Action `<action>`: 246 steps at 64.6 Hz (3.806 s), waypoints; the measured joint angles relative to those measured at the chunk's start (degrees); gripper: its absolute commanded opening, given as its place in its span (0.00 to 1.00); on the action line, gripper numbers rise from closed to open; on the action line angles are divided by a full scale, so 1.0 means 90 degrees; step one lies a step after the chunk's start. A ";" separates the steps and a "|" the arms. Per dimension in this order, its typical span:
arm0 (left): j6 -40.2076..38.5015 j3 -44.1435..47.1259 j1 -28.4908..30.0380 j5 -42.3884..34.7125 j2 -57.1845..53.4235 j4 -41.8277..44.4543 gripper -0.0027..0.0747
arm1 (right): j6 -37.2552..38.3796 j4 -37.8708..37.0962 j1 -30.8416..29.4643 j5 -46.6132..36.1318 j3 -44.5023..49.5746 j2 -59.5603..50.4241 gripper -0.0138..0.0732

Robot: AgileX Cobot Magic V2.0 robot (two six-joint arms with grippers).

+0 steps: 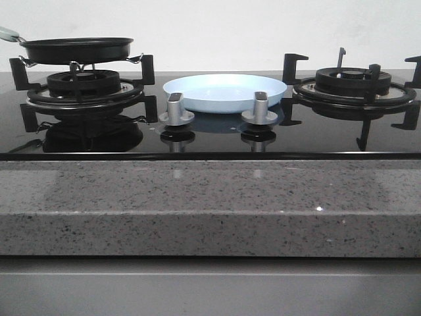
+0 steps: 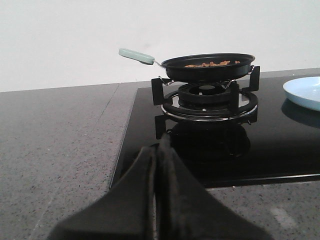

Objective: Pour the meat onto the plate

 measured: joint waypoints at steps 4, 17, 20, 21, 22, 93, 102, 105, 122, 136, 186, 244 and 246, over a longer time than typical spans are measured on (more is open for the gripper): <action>0.0000 0.0000 0.0000 0.0000 0.0000 0.0000 0.01 | 0.0000 0.0000 0.0000 0.0000 0.0000 0.0000 0.08; 0.0000 0.0000 0.0000 0.0000 0.0000 0.0000 0.01 | 0.0000 0.0000 0.0000 0.0000 0.0000 0.0000 0.08; 0.0000 0.0000 0.0000 0.0000 0.0000 0.0000 0.01 | 0.0000 0.0000 0.0000 0.0000 0.0000 0.0000 0.08; 0.0000 0.0000 0.0000 0.0000 0.0000 0.0000 0.01 | 0.0000 0.0000 0.0000 0.0000 0.0000 0.0000 0.08; 0.0000 0.0000 0.0000 0.0000 0.0000 0.0000 0.01 | 0.0000 0.0000 0.0000 0.0000 0.0000 0.0000 0.08; 0.0000 0.0000 0.0000 0.0000 0.0000 0.0000 0.01 | 0.0000 0.0000 0.0000 0.0000 0.0000 0.0000 0.08; 0.0000 0.0000 0.0000 0.0000 0.0000 0.0000 0.01 | 0.0000 0.0000 0.0000 0.0000 0.0000 0.0000 0.08; 0.0000 0.0000 0.0000 0.0000 0.0000 0.0000 0.01 | 0.0000 0.0000 0.0000 0.0000 0.0000 0.0000 0.08; 0.0000 0.0000 0.0000 -0.0034 0.0000 0.0000 0.01 | 0.0000 0.0000 0.0000 0.0000 0.0000 0.0000 0.08; 0.0000 -0.0013 0.0000 -0.0049 0.0000 -0.0424 0.01 | 0.0000 0.0000 0.0000 -0.0013 0.0000 0.0000 0.08; 0.0000 -0.3169 0.0000 0.1097 0.3877 -0.0769 0.04 | 0.0000 0.0038 0.0000 0.1812 -0.3736 0.3467 0.13; 0.0000 -0.3169 0.0000 0.1047 0.3939 -0.0769 0.70 | 0.0000 0.0616 0.0186 0.2011 -0.4762 0.4947 0.92; 0.0000 -0.3169 0.0000 0.1047 0.3939 -0.0769 0.69 | 0.0000 0.0616 0.0252 0.2153 -0.5002 0.5240 0.92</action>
